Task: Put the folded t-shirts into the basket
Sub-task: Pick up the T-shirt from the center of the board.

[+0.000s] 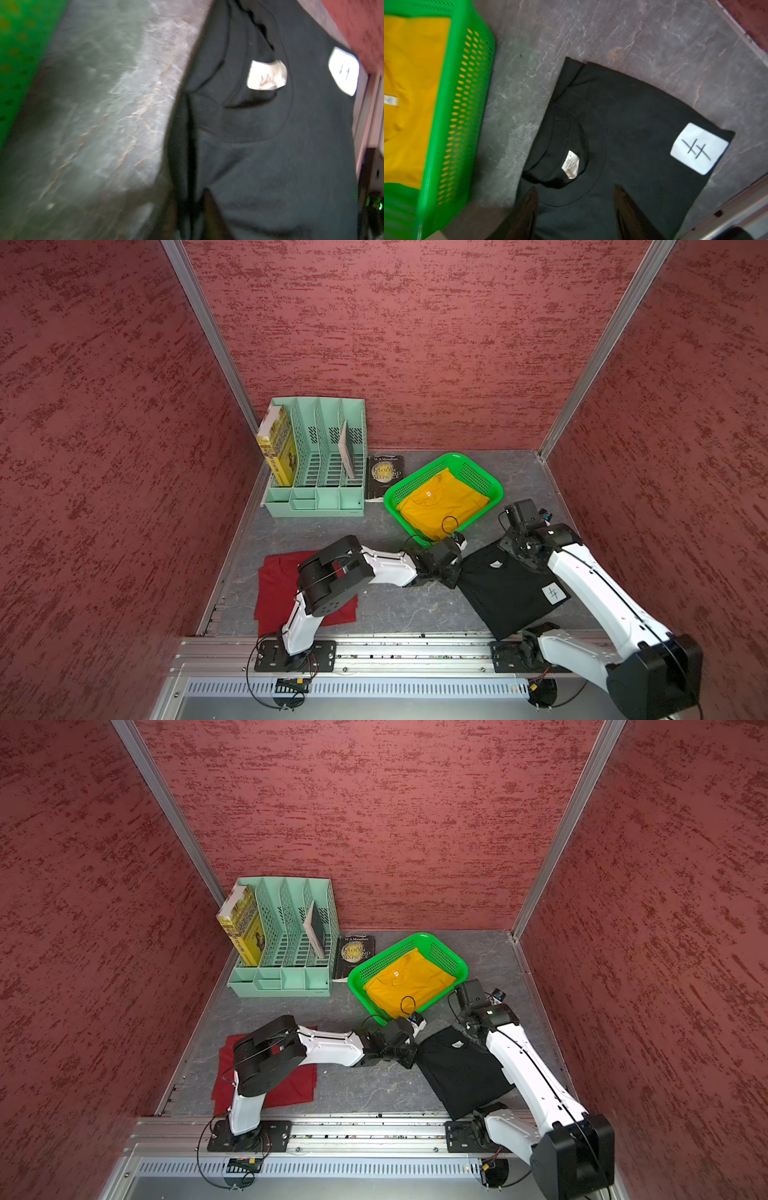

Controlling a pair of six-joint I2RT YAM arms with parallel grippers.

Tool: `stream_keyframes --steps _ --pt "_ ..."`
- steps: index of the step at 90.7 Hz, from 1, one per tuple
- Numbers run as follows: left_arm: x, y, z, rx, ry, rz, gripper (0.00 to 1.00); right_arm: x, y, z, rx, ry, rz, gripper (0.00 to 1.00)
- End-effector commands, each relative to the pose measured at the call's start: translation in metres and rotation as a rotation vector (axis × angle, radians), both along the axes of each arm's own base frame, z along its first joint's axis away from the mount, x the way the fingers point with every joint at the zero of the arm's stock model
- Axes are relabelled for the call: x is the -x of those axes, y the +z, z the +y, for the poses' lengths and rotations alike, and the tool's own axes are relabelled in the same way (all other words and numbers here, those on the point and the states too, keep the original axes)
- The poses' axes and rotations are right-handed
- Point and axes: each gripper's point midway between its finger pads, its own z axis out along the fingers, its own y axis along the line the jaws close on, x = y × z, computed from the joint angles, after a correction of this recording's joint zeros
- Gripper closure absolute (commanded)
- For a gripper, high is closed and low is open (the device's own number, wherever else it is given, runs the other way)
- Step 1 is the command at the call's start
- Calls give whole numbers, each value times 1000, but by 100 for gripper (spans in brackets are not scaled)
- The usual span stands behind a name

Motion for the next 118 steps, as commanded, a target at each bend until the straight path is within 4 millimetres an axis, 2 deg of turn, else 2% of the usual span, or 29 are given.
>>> stream_keyframes --steps 1,15,21,26,36,43,51,64,84,91,94,106,114,118 --pt "28 7 -19 68 -140 -17 100 -20 -2 -4 -51 -11 -3 26" --pt "47 35 -29 64 -231 -249 100 -44 -13 1 -91 49 44 15" --pt "54 51 -32 36 -260 -379 100 -55 -20 -2 -60 67 75 3" --pt "57 66 -35 2 -272 -522 100 -63 -19 -4 -36 87 85 2" --pt "72 84 -44 -46 -288 -758 100 -74 -34 -12 32 95 187 2" --pt "78 90 -48 -53 -284 -855 100 -77 -45 -13 40 82 216 2" --pt "85 90 -54 -66 -304 -910 100 -78 -57 -3 -2 100 235 3" --pt "92 87 -57 -118 -333 -992 100 -78 -77 3 -19 126 285 12" --pt "97 88 -54 -73 -355 -928 100 -74 -103 8 -44 131 347 30" --pt "97 84 -53 -66 -367 -901 100 -75 -107 10 -57 132 357 44" --pt "97 83 -53 -68 -370 -891 100 -74 -108 10 -59 128 364 53" --pt "93 86 -47 -78 -361 -873 100 -73 -96 1 -17 89 344 91" --pt "91 89 -40 -88 -360 -841 100 -70 -77 -3 -6 57 297 100" --pt "88 94 -34 -96 -356 -813 100 -68 -65 -4 -8 34 264 100"
